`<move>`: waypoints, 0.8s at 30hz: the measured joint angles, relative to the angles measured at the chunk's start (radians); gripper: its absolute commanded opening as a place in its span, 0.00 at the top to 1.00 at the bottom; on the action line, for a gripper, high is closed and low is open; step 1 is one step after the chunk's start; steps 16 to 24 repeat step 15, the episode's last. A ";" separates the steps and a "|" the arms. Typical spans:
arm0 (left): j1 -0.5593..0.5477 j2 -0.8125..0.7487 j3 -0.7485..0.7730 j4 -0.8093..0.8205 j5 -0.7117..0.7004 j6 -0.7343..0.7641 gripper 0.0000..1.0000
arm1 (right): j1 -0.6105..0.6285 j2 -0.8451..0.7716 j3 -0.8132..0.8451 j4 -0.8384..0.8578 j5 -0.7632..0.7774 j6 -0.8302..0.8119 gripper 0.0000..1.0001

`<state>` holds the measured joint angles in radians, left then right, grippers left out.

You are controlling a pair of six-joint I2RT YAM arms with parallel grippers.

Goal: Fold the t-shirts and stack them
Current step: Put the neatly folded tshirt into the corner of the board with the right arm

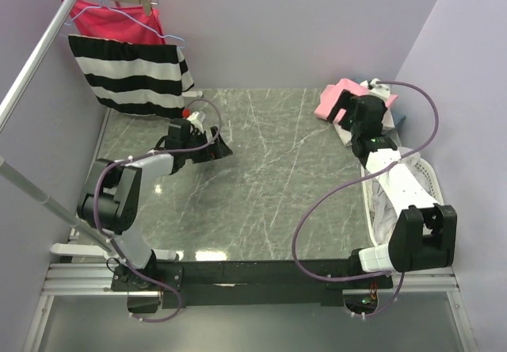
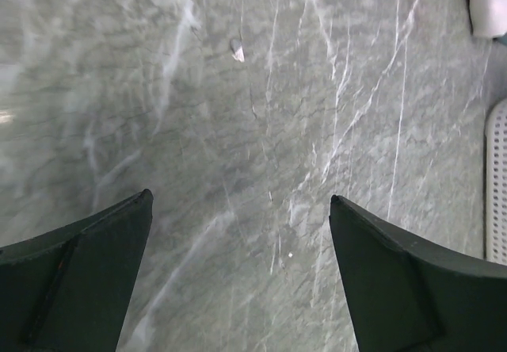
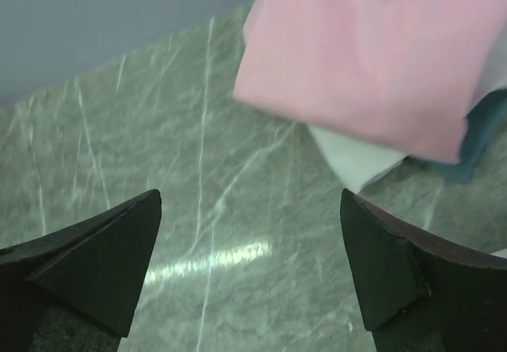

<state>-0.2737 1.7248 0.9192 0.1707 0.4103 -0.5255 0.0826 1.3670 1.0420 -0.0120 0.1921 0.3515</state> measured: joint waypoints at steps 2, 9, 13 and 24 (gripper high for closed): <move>-0.002 -0.059 -0.023 -0.006 -0.045 0.008 0.01 | 0.025 0.000 -0.024 -0.005 -0.019 -0.013 0.00; -0.010 -0.237 -0.053 -0.022 -0.183 0.014 0.01 | 0.134 -0.026 -0.124 -0.045 -0.063 -0.036 0.00; -0.026 -0.322 -0.090 -0.030 -0.253 0.016 0.01 | 0.154 -0.104 -0.198 -0.056 -0.070 -0.035 0.00; -0.039 -0.364 -0.116 -0.038 -0.290 0.016 0.01 | 0.162 -0.158 -0.234 -0.058 -0.071 -0.035 0.00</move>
